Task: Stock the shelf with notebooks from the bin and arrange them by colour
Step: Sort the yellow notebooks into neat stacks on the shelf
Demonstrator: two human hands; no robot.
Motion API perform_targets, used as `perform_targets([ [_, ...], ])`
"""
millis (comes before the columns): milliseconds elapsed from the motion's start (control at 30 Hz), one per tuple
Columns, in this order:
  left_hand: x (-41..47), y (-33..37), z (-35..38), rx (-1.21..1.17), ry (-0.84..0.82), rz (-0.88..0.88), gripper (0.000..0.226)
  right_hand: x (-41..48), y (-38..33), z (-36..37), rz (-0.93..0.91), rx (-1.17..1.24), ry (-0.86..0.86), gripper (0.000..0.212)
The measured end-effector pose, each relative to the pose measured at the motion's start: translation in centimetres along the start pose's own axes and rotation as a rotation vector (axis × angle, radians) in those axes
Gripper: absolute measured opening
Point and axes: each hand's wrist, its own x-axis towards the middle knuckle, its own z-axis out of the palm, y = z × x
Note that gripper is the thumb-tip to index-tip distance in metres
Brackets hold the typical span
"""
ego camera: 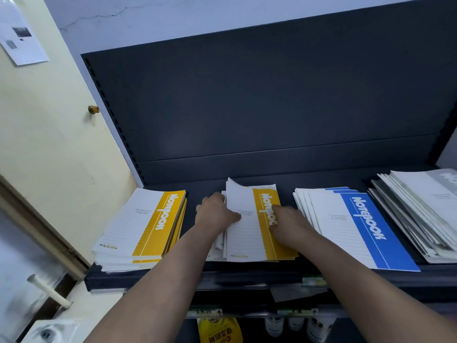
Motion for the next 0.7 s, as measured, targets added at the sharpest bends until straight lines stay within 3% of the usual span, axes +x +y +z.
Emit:
perform_targets([
  [100, -0.1, 0.6, 0.0, -0.271, -0.061, 0.012, 0.051, 0.1, 0.0, -0.3, 0.035, 0.075, 0.002, 0.031],
  [267, -0.3, 0.7, -0.3, -0.579, -0.112, -0.012, 0.051, 0.2, 0.0, -0.5, 0.084, 0.231, 0.073, 0.066],
  [333, -0.7, 0.6, -0.5, -0.645, -0.104, 0.039, 0.049, 0.2, -0.3, -0.8, 0.081, 0.378, 0.143, 0.076],
  [433, -1.4, 0.4, -1.3, -0.753, -0.071, 0.162, 0.045, -0.2, -0.9, -1.9, 0.006, 0.621, 0.337, 0.069],
  [567, -2.1, 0.4, -2.2, -0.829, 0.062, 0.364, 0.036, -1.4, -2.6, -4.0, -0.172, 0.605, 0.589, 0.077],
  [700, -2.3, -0.4, -1.1, -0.8, 0.093, 0.374, 0.03, -1.9, -3.0, -2.8, -0.271, 0.589, 0.594, 0.079],
])
